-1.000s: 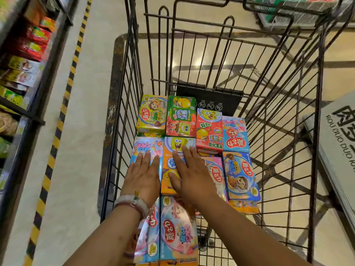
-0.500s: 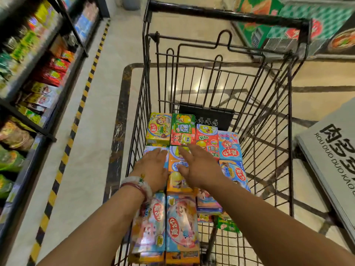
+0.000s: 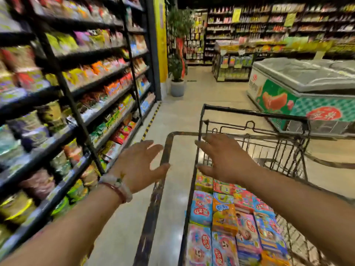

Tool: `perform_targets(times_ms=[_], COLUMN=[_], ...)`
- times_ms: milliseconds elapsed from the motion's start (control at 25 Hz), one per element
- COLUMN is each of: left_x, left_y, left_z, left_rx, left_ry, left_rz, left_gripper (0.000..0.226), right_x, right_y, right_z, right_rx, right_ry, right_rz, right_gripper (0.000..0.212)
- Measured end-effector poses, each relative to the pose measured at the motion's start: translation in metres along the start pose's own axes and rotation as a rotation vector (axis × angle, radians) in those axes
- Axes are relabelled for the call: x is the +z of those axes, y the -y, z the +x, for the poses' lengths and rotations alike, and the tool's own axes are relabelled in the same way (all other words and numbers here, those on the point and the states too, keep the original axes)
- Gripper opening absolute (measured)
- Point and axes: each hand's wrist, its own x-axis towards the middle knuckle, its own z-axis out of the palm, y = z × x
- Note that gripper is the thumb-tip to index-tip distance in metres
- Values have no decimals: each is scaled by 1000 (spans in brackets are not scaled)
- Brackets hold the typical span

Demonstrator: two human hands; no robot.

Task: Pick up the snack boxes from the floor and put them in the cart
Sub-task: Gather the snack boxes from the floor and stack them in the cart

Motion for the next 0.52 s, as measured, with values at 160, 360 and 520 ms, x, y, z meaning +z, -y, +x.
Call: perform_targets(times_ms=[160, 360, 520], left_x=[-82, -143, -169], left_y=[63, 111, 124], left_z=[-111, -258, -361], left_rx=[-60, -320, -560], left_ry=[-59, -137, -94], left_rz=[180, 208, 284], left_gripper=[100, 105, 105], right_x=[-70, -110, -126], right_y=[105, 233, 319], right_z=[4, -2, -4], right_rx=[-166, -439, -699], right_ry=[-77, -15, 36], right_rz=[20, 137, 176], right_gripper=[77, 74, 75])
